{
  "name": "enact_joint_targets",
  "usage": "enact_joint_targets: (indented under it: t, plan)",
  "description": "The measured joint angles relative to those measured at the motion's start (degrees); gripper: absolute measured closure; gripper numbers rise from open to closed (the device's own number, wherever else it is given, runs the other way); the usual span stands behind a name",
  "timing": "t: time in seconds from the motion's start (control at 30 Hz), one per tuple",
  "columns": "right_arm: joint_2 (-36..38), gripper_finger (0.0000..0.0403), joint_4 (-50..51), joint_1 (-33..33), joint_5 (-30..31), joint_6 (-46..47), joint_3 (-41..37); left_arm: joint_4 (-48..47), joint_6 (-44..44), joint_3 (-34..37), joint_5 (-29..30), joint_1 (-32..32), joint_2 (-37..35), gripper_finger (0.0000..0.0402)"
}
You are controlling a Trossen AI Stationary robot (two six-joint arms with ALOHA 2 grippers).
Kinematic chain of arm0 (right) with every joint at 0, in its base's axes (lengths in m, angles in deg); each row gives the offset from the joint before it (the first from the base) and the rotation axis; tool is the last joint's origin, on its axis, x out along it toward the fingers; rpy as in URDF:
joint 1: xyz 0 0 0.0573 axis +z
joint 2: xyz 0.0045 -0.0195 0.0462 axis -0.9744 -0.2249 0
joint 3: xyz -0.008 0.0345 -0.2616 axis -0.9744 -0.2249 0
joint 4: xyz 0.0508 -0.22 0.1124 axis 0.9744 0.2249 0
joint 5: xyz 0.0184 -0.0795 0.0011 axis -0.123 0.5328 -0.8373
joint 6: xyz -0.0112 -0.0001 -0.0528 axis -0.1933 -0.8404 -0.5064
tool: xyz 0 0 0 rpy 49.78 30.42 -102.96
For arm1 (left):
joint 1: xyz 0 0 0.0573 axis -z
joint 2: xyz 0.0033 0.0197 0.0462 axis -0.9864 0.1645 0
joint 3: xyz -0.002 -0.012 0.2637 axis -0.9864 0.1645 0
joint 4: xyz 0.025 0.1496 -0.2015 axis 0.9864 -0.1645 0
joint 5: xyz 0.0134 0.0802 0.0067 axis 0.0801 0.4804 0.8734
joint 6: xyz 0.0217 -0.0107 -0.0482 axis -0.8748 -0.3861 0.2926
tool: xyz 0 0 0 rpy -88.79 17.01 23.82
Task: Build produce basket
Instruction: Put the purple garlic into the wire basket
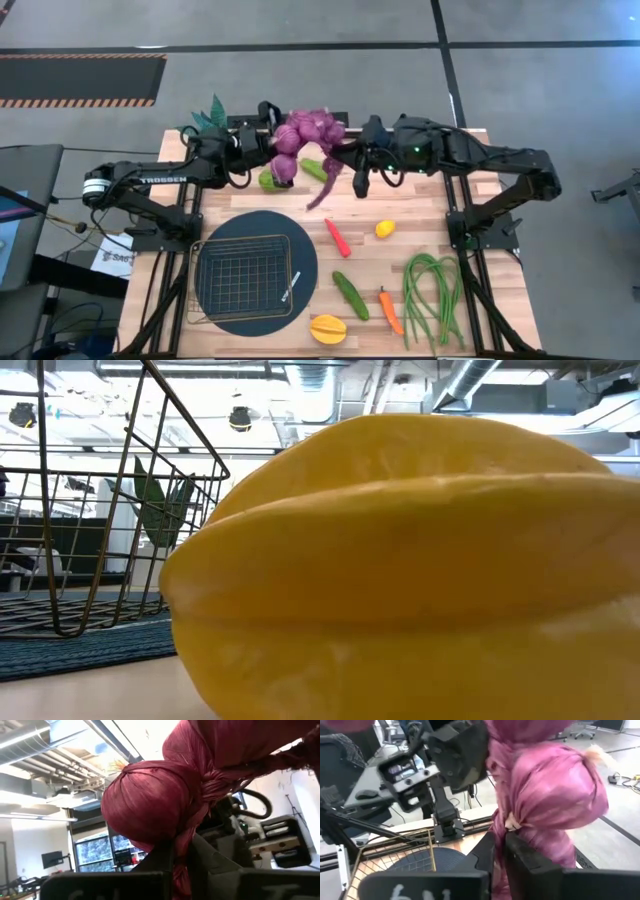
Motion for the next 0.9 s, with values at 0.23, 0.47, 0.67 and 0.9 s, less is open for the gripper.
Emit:
enact_joint_targets:
  t: [0.23, 0.47, 0.67, 0.9]
  plan:
    - [1.7, 0.0295, 0.0, 0.1, 0.0, -0.1, 0.8, -1.7, 0.9, 0.0, 1.6, -0.1, 0.0, 0.04]
    - [3.3, 0.0215, 12.9, -0.6, 5.9, -3.8, 8.3, -5.0, 1.2, 0.0, 1.7, 0.0, -1.7, 0.0401]
    - [5.4, 0.02, 35.9, -4.1, 17.2, 4.0, 15.6, -30.2, 0.8, 0.0, 10.4, 2.2, -12.9, 0.0401]
    - [9.4, 0.0228, 46.8, -9.8, 18.0, 8.2, 16.7, -58.9, 14.3, 0.0, 21.4, 14.3, -26.8, 0.0401]
